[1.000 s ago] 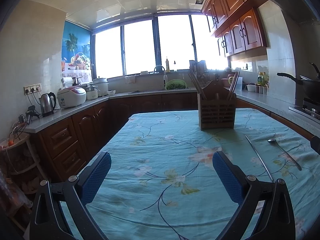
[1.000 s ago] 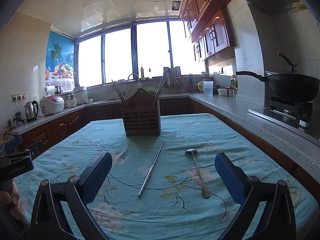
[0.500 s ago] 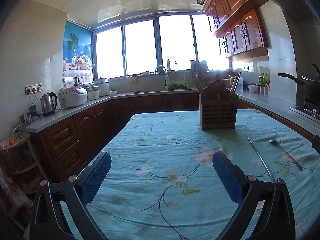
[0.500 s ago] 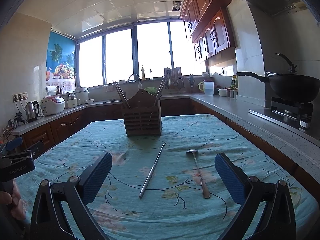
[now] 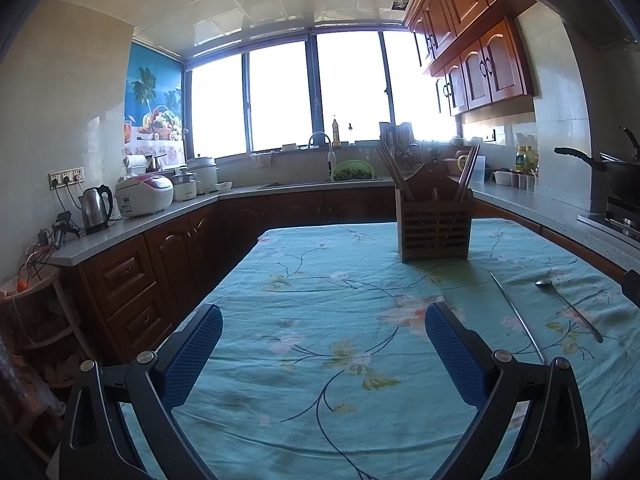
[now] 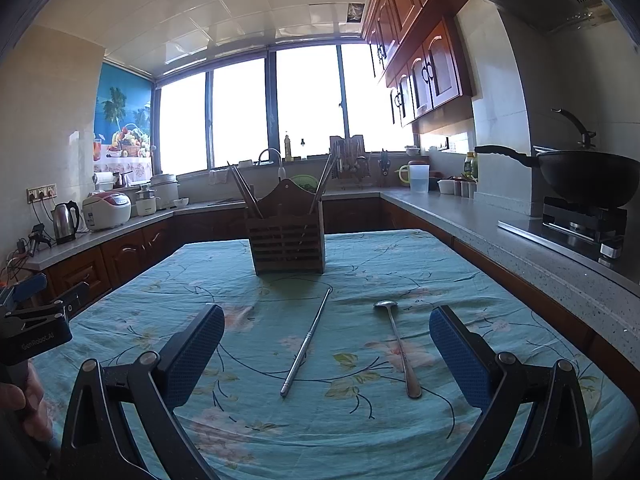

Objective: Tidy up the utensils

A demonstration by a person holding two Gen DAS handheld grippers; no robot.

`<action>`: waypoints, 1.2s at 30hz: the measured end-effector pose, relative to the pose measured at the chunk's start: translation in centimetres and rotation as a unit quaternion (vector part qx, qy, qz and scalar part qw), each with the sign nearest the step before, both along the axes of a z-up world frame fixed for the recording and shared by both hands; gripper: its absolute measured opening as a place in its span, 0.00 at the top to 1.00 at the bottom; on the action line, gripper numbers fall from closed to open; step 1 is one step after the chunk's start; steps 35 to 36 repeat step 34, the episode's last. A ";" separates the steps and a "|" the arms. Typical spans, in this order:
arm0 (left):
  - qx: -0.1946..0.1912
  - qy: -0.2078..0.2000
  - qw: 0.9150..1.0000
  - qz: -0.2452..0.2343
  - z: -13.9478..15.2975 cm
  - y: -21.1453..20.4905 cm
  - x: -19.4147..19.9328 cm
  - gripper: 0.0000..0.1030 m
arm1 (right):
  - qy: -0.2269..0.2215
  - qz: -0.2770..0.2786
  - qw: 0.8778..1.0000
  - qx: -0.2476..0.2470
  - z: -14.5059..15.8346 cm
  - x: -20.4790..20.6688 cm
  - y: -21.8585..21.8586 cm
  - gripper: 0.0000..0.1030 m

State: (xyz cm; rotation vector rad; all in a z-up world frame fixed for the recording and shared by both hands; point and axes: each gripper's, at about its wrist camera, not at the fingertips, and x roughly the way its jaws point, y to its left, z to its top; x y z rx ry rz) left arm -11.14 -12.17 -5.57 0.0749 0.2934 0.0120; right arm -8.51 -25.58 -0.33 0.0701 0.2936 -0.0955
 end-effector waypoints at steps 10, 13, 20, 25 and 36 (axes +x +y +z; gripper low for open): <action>-0.001 0.000 1.000 -0.004 0.0 -0.3 -0.1 0.01 | -0.001 0.003 1.000 0.001 0.2 0.1 0.1 0.00; -0.002 0.001 1.000 -0.004 0.0 -0.3 -0.2 0.01 | -0.002 0.003 1.000 0.001 0.2 0.1 0.1 0.00; -0.002 0.003 1.000 -0.008 0.2 -0.6 0.0 0.01 | -0.003 0.004 1.000 0.001 0.4 0.2 0.1 0.00; -0.002 0.005 1.000 -0.009 0.3 -0.8 0.0 0.01 | -0.003 0.005 1.000 0.002 0.5 0.2 0.2 0.00; -0.008 0.020 1.000 -0.016 0.8 -0.9 0.8 0.01 | 0.005 0.009 1.000 0.005 0.8 0.9 0.2 0.00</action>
